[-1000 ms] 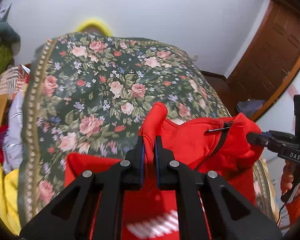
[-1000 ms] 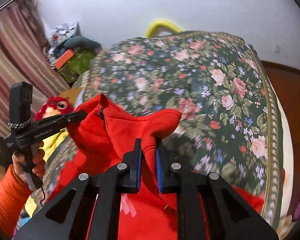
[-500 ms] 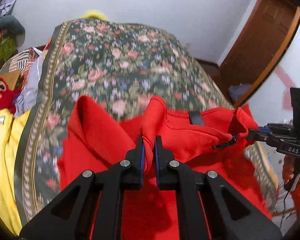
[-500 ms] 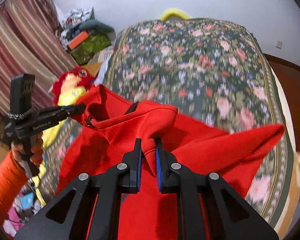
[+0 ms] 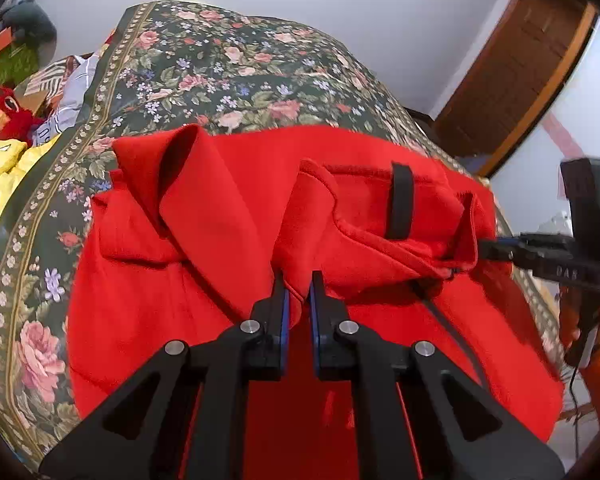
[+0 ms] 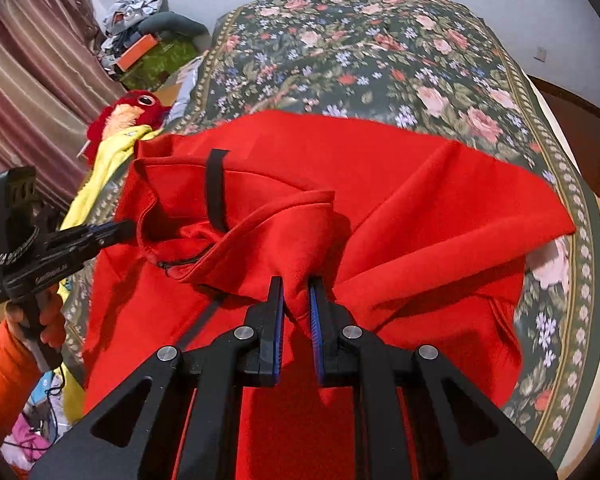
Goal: Fold large clothes
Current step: 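Fold the collar edge over toward the hem with both grippers and release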
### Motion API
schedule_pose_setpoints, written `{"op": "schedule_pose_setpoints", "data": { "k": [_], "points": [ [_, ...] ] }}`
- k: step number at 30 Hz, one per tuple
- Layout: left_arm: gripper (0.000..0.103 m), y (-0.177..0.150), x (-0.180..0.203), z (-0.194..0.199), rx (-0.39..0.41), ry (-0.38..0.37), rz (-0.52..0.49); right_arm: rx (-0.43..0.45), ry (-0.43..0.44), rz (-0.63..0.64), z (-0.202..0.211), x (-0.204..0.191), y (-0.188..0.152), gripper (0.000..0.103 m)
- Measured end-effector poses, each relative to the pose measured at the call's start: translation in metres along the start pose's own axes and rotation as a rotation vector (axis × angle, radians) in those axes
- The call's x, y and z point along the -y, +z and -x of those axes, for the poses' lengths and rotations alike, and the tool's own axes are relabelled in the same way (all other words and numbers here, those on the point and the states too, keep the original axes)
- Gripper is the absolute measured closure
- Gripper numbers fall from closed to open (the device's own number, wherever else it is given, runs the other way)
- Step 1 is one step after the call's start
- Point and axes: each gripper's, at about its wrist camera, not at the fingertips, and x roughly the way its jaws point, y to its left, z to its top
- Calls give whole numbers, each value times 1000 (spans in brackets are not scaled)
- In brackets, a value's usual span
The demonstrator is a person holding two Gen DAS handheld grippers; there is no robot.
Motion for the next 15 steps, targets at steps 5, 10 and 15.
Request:
{"op": "schedule_pose_setpoints", "data": {
  "k": [5, 10, 15],
  "points": [
    [93, -17, 9, 3, -13, 62, -83, 1, 12, -12, 7, 0, -12, 88],
    [91, -30, 10, 8, -60, 124, -154, 1, 5, -15, 20, 2, -20, 86],
    [91, -31, 1, 32, -65, 123, -147, 4, -20, 60, 40, -8, -26, 85]
  ]
}}
